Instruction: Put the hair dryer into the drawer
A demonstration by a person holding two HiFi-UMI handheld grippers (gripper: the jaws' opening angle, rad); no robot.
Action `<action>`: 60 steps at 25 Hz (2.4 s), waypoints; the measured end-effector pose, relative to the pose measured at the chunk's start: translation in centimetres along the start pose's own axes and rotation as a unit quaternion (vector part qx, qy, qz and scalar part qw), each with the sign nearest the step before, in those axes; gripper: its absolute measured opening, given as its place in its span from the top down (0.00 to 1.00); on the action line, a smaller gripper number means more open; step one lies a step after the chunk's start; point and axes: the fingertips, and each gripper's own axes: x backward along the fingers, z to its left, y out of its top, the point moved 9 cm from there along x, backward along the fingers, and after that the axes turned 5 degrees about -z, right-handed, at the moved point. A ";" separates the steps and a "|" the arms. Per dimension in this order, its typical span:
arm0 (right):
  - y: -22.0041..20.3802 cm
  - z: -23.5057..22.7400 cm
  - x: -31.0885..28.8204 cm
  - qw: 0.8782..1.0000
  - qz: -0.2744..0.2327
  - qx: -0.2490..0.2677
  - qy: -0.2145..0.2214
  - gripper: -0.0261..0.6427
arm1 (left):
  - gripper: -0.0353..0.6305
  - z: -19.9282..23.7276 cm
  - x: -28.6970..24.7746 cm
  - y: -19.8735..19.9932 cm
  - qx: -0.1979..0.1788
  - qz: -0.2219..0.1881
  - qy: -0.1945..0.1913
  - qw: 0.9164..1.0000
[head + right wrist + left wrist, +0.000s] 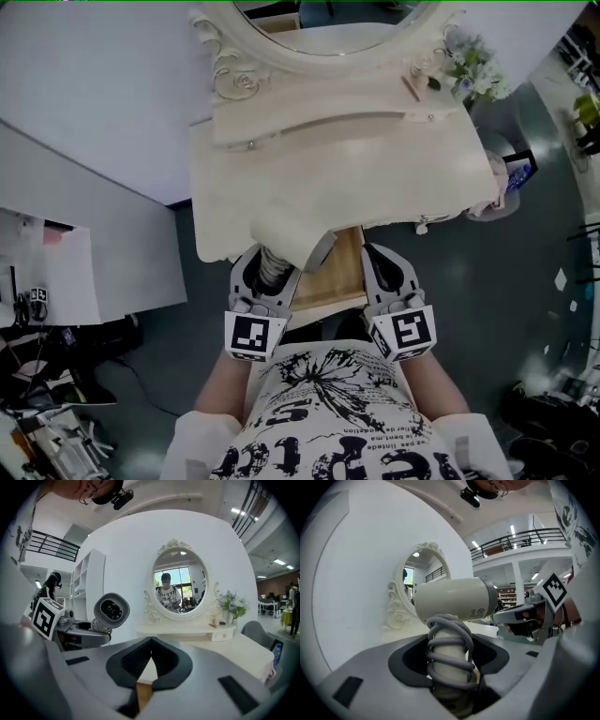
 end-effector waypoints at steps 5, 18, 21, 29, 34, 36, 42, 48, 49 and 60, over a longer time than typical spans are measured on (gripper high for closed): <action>-3.1 0.2 1.0 0.998 0.033 -0.022 -0.050 0.94 | 0.55 0.1 -1.8 -4.2 -0.024 0.057 -0.075 0.995; -9.3 0.3 2.3 0.989 0.079 -0.052 -0.116 0.94 | 0.55 -2.9 -5.3 -15.6 -0.057 0.195 -0.205 0.957; -10.0 0.4 2.5 0.987 0.084 -0.061 -0.121 0.94 | 0.55 -3.7 -6.0 -18.0 -0.068 0.228 -0.229 0.944; -12.5 -0.3 3.4 0.981 0.102 -0.082 -0.141 0.94 | 0.55 -6.3 -8.9 -23.1 -0.103 0.287 -0.283 0.909; -13.6 -0.8 4.4 0.977 0.116 -0.094 -0.150 0.94 | 0.55 -8.3 -9.8 -25.2 -0.135 0.313 -0.320 0.884; -13.7 -1.2 4.5 0.977 0.118 -0.095 -0.151 0.94 | 0.55 -8.7 -10.3 -25.7 -0.146 0.319 -0.328 0.877; -13.7 -2.0 4.4 0.977 0.118 -0.095 -0.152 0.94 | 0.55 -9.3 -10.7 -27.4 -0.168 0.338 -0.342 0.860; -13.6 -2.2 3.9 0.978 0.122 -0.092 -0.144 0.94 | 0.55 -9.7 -10.6 -28.3 -0.162 0.347 -0.343 0.858; -13.5 -2.2 3.7 0.978 0.123 -0.091 -0.141 0.94 | 0.54 -9.7 -10.6 -28.4 -0.162 0.350 -0.341 0.857; -12.2 -1.6 1.7 0.982 0.126 -0.076 -0.119 0.94 | 0.49 -8.0 -10.4 -26.6 -0.120 0.316 -0.333 0.880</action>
